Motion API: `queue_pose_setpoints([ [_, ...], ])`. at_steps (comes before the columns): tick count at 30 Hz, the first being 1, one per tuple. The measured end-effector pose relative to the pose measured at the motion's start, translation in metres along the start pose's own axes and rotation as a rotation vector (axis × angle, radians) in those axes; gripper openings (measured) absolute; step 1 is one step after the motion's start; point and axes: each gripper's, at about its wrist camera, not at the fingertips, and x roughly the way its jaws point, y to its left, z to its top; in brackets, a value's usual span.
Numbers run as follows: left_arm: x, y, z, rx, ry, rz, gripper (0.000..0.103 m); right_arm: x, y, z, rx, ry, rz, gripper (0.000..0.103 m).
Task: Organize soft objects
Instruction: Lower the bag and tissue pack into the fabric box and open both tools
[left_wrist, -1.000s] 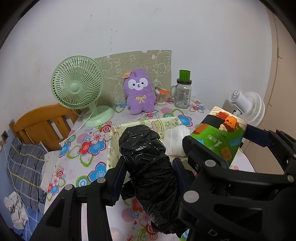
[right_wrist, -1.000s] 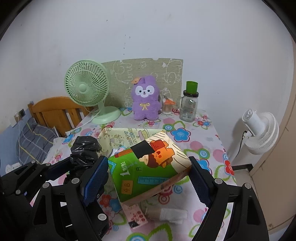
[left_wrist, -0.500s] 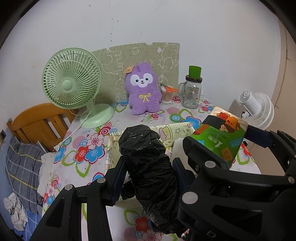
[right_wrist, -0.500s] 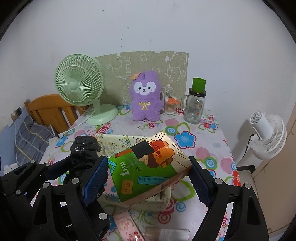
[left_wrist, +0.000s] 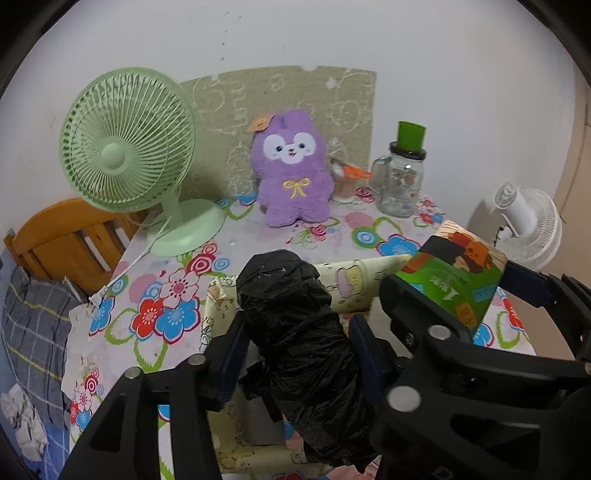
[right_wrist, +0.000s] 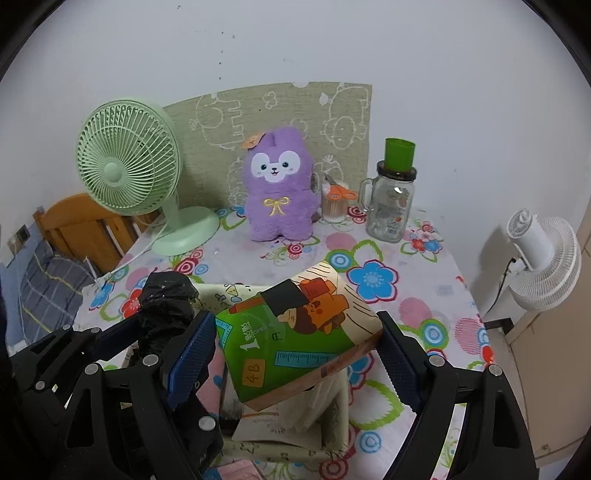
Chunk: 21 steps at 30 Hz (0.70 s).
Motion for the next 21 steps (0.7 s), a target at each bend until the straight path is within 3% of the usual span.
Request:
queue_pose_setpoints([
  [3, 0.005, 0.005, -0.001, -0.007, 0.007, -0.008, 0.083, 0.007, 0.003, 0.0, -0.006, 0.013, 0.024, 0.088],
  [4, 0.005, 0.006, -0.001, -0.01, 0.004, -0.007, 0.086, 0.009, 0.004, -0.001, -0.008, 0.017, 0.034, 0.089],
  [21, -0.026, 0.0, -0.014, 0.006, -0.004, 0.005, 0.09, -0.022, 0.008, -0.011, -0.039, -0.003, 0.021, 0.094],
])
